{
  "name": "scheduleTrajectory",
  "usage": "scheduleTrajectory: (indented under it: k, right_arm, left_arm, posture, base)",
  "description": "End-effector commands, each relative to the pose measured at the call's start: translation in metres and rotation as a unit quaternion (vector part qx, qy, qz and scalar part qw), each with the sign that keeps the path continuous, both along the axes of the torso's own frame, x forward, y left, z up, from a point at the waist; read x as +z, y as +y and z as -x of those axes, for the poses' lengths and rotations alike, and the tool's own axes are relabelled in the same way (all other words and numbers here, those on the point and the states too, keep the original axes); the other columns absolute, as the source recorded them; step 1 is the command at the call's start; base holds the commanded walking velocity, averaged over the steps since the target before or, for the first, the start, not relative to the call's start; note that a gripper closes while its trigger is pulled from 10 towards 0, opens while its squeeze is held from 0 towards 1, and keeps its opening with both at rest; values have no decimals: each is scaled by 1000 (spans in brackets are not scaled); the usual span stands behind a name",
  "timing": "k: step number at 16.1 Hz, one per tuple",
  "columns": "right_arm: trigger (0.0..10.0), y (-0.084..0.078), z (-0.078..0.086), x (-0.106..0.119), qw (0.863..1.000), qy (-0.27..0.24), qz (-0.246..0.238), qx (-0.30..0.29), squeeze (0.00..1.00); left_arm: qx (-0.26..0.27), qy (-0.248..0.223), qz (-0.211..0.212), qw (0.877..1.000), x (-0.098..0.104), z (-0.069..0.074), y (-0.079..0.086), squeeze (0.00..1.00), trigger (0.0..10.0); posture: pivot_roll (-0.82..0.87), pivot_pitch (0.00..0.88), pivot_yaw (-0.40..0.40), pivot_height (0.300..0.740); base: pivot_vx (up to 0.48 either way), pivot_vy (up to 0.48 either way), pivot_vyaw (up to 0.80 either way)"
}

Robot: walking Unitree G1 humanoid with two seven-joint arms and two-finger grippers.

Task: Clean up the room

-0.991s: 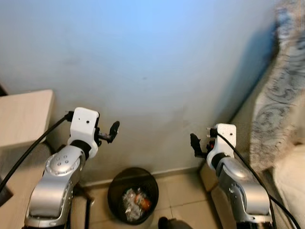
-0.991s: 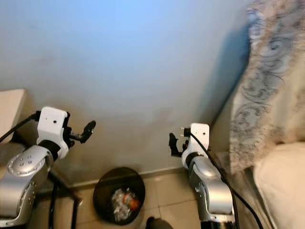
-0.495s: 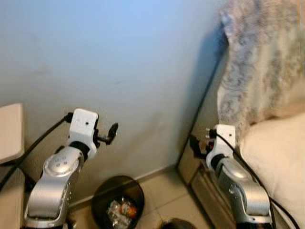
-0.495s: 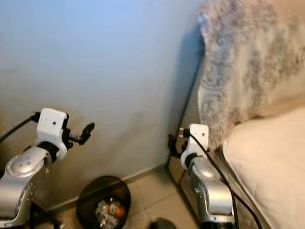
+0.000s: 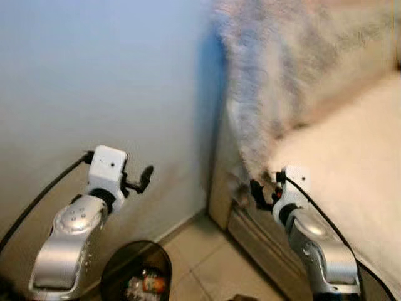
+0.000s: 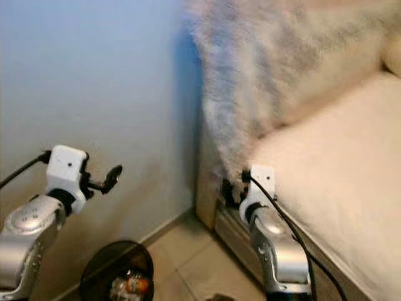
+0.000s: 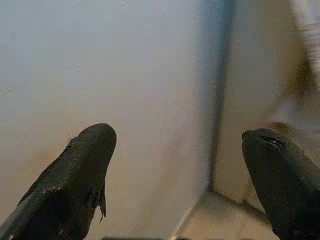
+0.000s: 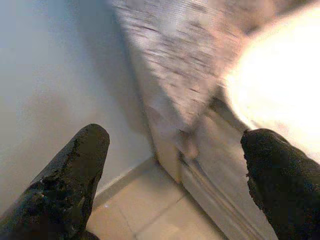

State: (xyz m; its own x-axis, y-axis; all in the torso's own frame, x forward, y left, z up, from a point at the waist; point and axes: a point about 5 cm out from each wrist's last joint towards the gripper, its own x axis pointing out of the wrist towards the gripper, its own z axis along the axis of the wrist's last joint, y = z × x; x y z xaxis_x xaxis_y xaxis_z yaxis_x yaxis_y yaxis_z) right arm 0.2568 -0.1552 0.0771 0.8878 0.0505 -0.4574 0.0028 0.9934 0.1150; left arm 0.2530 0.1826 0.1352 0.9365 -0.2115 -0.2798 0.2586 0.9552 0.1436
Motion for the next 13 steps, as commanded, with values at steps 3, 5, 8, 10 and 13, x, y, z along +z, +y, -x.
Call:
scheduleTrajectory:
  k: [3, 5, 8, 10, 13]
  right_arm:
    - [10000, 1, 0, 4, 1000, -8, -3, 0, 655]
    - [10000, 1, 0, 6, 1000, -10, -4, 1, 627]
    - [10000, -1, 4, 5, 1000, -11, -9, -2, 608]
    - [10000, -2, 8, 6, 1000, -11, -7, -2, 592]
    - [10000, -2, 10, 7, 1000, -17, 0, 7, 514]
  left_arm:
    - [1, -10, -3, 1000, 4, -2, 3, 0, 10000]
    - [5, -9, 7, 1000, 5, -2, 3, 0, 10000]
    - [9, -8, 4, 1000, 3, 1, 3, 0, 10000]
    - [18, -4, 0, 1000, 0, 5, 4, 0, 10000]
    - [27, -11, -11, 1000, -2, 8, 6, 0, 10000]
  posture:
    - [-67, 0, -16, 740]
    - [-68, 0, -23, 740]
    - [-56, 0, -29, 740]
    - [-59, 0, -25, 740]
    - [-54, 0, -29, 740]
  base:
    - [0, 0, -725]
    - [0, 0, -722]
    - [0, 0, -725]
    - [0, 0, -725]
    - [0, 0, -725]
